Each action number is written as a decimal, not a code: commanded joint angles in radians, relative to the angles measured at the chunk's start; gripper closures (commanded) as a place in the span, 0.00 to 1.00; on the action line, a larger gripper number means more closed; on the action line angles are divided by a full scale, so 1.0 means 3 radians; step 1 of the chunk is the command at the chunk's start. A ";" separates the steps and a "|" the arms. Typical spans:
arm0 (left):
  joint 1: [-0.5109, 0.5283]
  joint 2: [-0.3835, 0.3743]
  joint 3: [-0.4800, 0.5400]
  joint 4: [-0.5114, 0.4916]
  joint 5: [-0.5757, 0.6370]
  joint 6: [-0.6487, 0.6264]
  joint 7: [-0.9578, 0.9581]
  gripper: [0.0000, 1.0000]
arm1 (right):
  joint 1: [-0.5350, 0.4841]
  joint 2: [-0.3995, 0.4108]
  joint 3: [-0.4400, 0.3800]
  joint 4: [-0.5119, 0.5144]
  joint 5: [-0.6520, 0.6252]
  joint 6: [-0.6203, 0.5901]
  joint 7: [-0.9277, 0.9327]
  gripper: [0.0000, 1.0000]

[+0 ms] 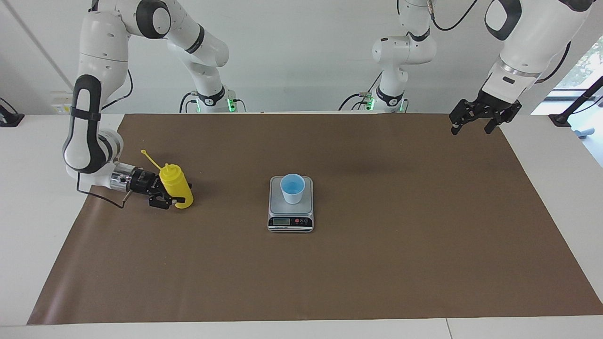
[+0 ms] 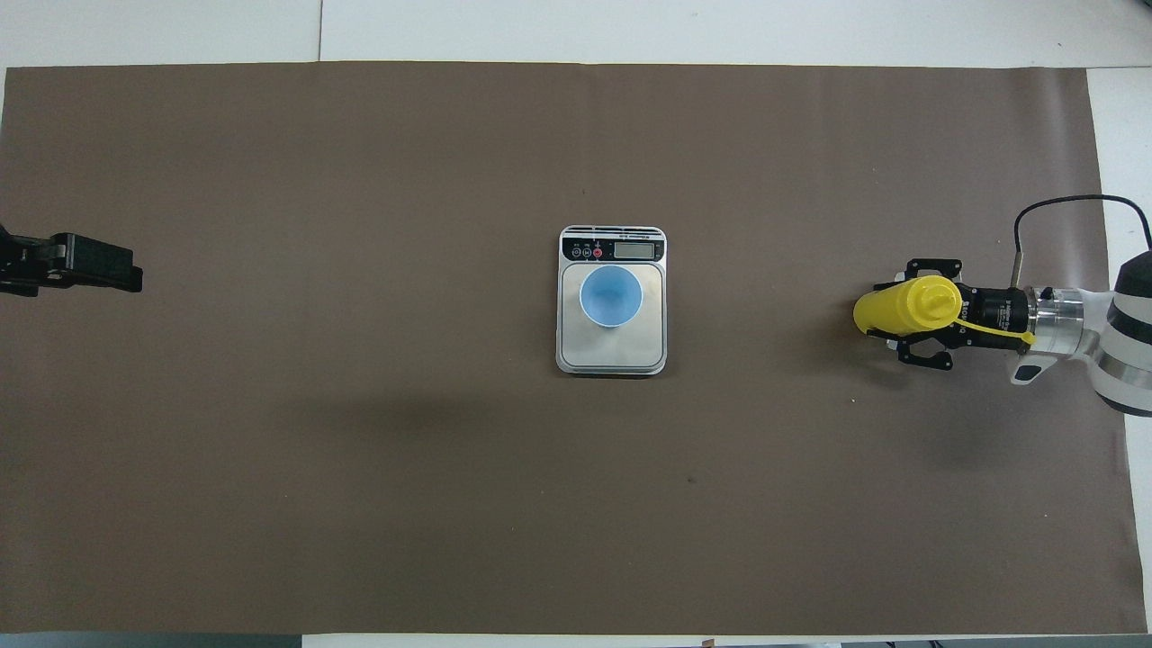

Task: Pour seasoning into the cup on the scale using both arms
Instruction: 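Lift the yellow bottle with the right gripper and carry it over the cup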

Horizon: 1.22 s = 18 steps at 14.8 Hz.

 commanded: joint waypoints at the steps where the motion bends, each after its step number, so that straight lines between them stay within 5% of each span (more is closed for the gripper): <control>1: 0.0059 -0.0023 -0.0031 -0.0012 -0.0061 -0.0117 0.0189 0.00 | 0.0242 -0.0314 0.0002 -0.0055 0.0067 0.0335 0.0211 1.00; 5: 0.0049 -0.0029 -0.0042 -0.0017 -0.0061 -0.0097 0.0169 0.00 | 0.0661 -0.0646 -0.0008 -0.0035 -0.0162 0.0815 0.0839 1.00; 8: 0.0054 -0.0029 -0.0042 -0.0017 -0.0046 -0.0107 0.0164 0.00 | 0.1146 -0.0923 -0.0008 0.0031 -0.0744 0.1439 0.1886 1.00; 13: 0.0059 -0.0029 -0.0042 -0.0017 -0.0046 -0.0107 0.0164 0.00 | 0.1750 -0.0877 -0.0008 0.0226 -0.1808 0.1952 0.2804 1.00; 18: 0.0059 -0.0029 -0.0042 -0.0017 -0.0046 -0.0107 0.0164 0.00 | 0.1960 -0.0801 -0.0003 0.0359 -0.2738 0.2126 0.3192 1.00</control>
